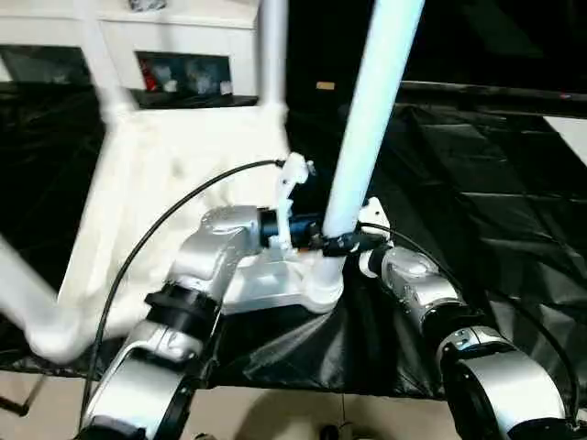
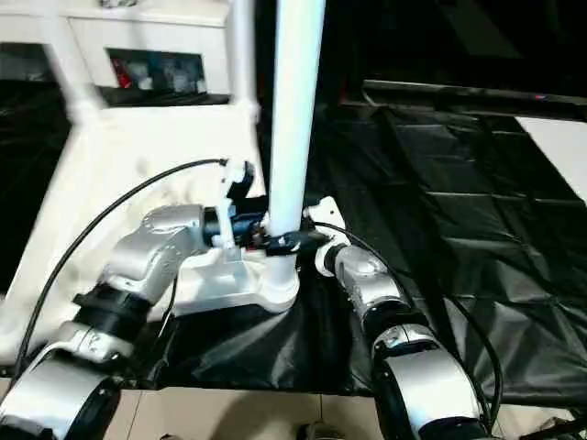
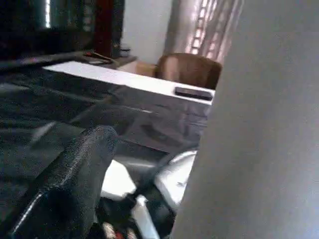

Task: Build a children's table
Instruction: Rotate table base

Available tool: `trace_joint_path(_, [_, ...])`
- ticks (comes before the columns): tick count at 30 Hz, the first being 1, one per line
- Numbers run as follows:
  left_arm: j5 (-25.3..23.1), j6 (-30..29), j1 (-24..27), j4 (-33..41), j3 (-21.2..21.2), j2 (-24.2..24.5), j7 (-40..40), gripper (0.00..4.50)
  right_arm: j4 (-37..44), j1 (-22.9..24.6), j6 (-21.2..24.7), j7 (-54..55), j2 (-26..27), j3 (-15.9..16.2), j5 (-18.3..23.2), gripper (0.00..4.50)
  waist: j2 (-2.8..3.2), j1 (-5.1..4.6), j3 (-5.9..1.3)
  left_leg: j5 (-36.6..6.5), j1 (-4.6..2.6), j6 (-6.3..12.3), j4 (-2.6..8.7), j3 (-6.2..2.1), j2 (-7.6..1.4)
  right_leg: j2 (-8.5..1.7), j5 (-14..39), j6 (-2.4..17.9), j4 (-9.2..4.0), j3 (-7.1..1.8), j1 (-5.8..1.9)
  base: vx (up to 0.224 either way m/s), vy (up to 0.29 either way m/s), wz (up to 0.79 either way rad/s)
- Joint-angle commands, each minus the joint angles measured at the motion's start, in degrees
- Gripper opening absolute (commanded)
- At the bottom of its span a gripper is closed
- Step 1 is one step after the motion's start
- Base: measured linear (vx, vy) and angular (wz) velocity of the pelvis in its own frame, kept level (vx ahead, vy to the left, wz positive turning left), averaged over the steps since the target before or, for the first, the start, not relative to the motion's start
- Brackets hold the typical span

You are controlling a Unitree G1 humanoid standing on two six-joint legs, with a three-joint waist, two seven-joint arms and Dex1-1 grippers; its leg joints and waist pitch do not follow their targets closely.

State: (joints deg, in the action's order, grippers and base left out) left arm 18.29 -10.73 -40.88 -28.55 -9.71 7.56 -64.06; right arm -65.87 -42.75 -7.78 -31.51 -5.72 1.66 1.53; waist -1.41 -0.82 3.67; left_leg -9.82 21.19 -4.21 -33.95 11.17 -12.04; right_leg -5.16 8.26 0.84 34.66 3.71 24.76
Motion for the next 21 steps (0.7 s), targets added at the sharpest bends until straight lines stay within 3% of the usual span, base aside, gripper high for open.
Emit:
trace_joint_path(1, [-2.5,2.5,1.5,-0.2,-0.3,3.1,-1.1,4.5,2.3,1.1,-0.9,-1.3,-2.8,-0.5,0.0,4.46,0.56,0.58,-4.81,-15.2,-0.25,4.12,3.39,-0.33,-0.66,-1.9,11.7,15.7,-3.79,-1.8,-4.22,0.0,0.0,0.0])
trace_joint_path(8, [-5.4,0.0,7.6,4.3,-3.6,10.8,-5.1,4.5,8.5,4.5,0.2,-5.9,-8.9,-1.1,0.4,4.46,1.02,1.46,-4.55,-16.5,-0.72,2.86,3.46,-0.04,-0.85,-1.58,15.1,14.2,-4.01,-1.83,-3.77,0.0,0.0,0.0])
trace_joint_path(11, [-8.6,-6.6,10.2,7.3,-6.7,14.1,-2.9,4.21,12.9,6.7,1.1,-8.4,-11.9,-0.5,0.0,4.5,1.14,1.41,-4.38,-18.8,-0.83,1.76,3.59,-0.2,-0.91,-1.63,17.5,13.5,-4.07,-1.82,-3.5,0.0,0.0,0.0])
trace_joint_path(14, [-9.5,-9.4,11.4,8.9,-7.8,14.9,-2.1,4.11,15.9,8.1,2.5,-10.2,-13.1,-0.3,0.4,4.5,0.93,1.52,-4.29,-19.2,-0.75,1.61,3.63,-0.3,-0.82,-1.73,19.3,12.5,-4.34,-1.93,-3.52,0.0,0.0,0.0])
trace_joint_path(19, [-14.8,-8.0,12.9,9.5,-9.5,15.6,2.5,3.66,31.4,14.7,7.5,-20.1,-17.8,2.8,2.5,4.5,0.76,1.53,-4.2,-19.3,-0.47,2.54,3.61,-0.39,-0.61,-1.49,20.8,10.0,-4.86,-1.88,-3.58,0.0,0.0,0.0])
trace_joint_path(20, [-15.3,-8.0,12.9,9.6,-9.6,16.0,2.6,3.54,35.2,16.3,8.9,-22.8,-19.2,3.4,3.5,4.5,1.08,1.54,-4.15,-19.7,-0.51,2.56,3.69,-0.49,-0.51,-1.38,21.4,10.0,-4.89,-1.77,-3.6,0.0,0.0,0.0])
trace_joint_path(21, [-15.1,-8.7,12.8,9.7,-9.3,16.3,2.5,3.41,38.7,17.7,10.1,-25.6,-20.7,4.1,4.5,4.5,0.78,1.61,-4.11,-20.2,-0.54,2.74,3.67,-0.49,-0.54,-1.4,22.5,9.2,-5.11,-1.75,-3.64,0.0,0.0,0.0])
